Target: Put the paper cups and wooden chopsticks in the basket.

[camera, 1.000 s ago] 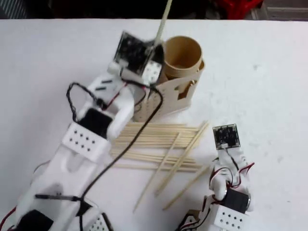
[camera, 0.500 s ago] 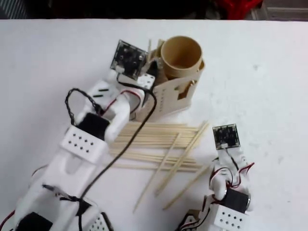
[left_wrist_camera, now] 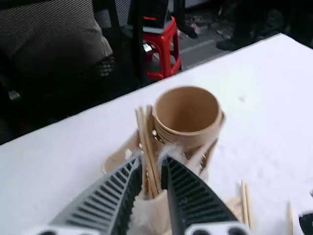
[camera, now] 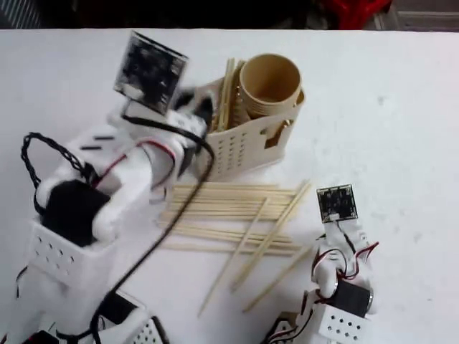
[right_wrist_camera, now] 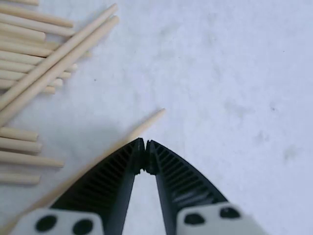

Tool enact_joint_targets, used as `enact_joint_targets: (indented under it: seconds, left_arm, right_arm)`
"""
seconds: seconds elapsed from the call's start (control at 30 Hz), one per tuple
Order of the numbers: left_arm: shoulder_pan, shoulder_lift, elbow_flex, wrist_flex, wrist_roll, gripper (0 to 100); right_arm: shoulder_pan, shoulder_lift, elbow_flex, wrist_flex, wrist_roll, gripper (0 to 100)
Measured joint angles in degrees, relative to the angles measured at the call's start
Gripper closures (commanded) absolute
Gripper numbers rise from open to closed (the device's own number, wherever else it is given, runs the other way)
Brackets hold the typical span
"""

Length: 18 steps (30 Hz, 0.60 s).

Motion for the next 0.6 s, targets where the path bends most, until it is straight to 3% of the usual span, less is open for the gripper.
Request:
enact_joint_targets:
  seconds: [0.13, 0.23, 0.43, 0.6]
  left_arm:
    - [8.7, 0.1, 2.6, 7.8, -6.7, 92]
    - [14.2, 0.1, 8.7, 7.9, -9.1, 91]
    - [16.4, 1.9, 25.3, -3.2, -12.2, 84]
    - [16.7, 13.1, 32.3, -15.1, -12.3, 84]
  right_arm:
    - [0.0, 0.0, 0.0, 0.0, 0.0, 98.1]
    - [0.0, 0.0, 0.0, 0.0, 0.0, 98.1]
    - [0.0, 0.0, 0.0, 0.0, 0.0, 98.1]
    - [0.0, 0.0, 0.0, 0.0, 0.0, 98.1]
